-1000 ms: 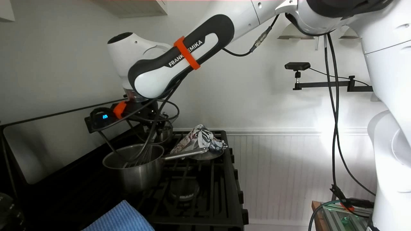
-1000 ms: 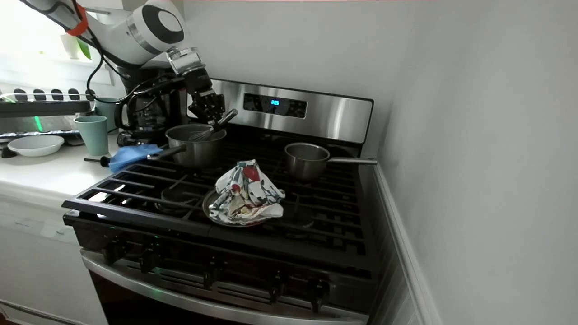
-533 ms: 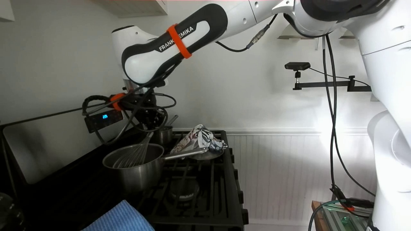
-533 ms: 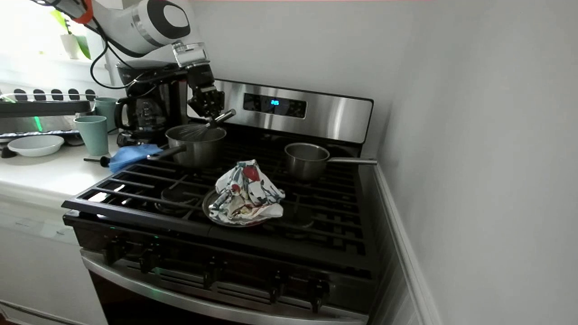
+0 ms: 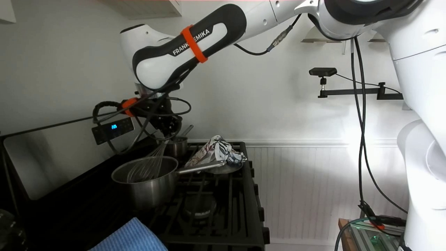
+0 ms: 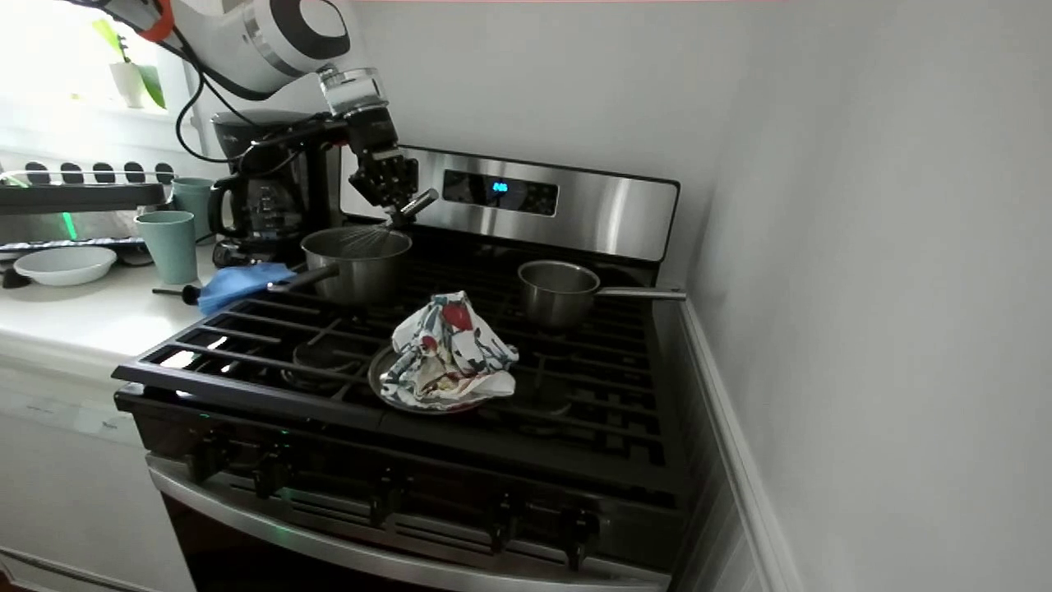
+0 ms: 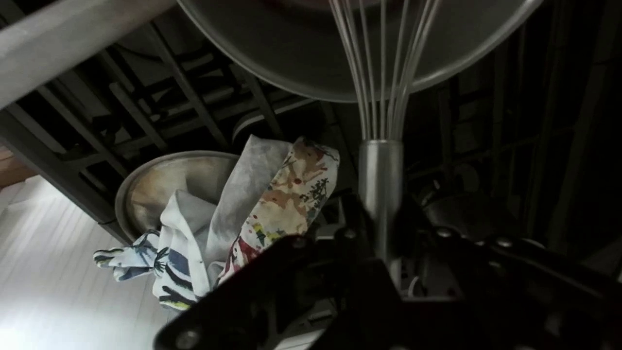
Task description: Pour the water out of the blue cup into the larger pot then whisk it
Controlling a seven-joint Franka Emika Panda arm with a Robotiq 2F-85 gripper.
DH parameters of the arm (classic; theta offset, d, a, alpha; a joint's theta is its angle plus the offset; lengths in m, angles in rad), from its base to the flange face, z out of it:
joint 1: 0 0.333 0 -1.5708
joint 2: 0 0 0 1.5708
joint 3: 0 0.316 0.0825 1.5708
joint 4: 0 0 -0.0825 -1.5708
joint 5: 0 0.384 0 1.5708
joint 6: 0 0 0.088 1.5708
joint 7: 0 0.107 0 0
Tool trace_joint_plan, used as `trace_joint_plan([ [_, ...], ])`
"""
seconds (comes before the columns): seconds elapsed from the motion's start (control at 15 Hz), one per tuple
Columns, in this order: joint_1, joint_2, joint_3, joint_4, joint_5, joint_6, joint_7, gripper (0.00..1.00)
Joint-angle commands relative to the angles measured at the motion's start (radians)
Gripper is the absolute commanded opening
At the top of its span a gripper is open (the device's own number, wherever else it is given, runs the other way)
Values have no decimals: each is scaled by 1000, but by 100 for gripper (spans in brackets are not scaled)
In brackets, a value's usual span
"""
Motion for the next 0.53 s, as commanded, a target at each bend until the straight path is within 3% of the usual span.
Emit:
trace_joint_plan([
  [0.0, 54, 51, -16, 44, -73, -98, 11, 6],
  [0.2, 58, 55, 0, 40, -48, -83, -15, 6],
  [0.47, 70, 69, -26, 73, -77, -56, 93, 6],
])
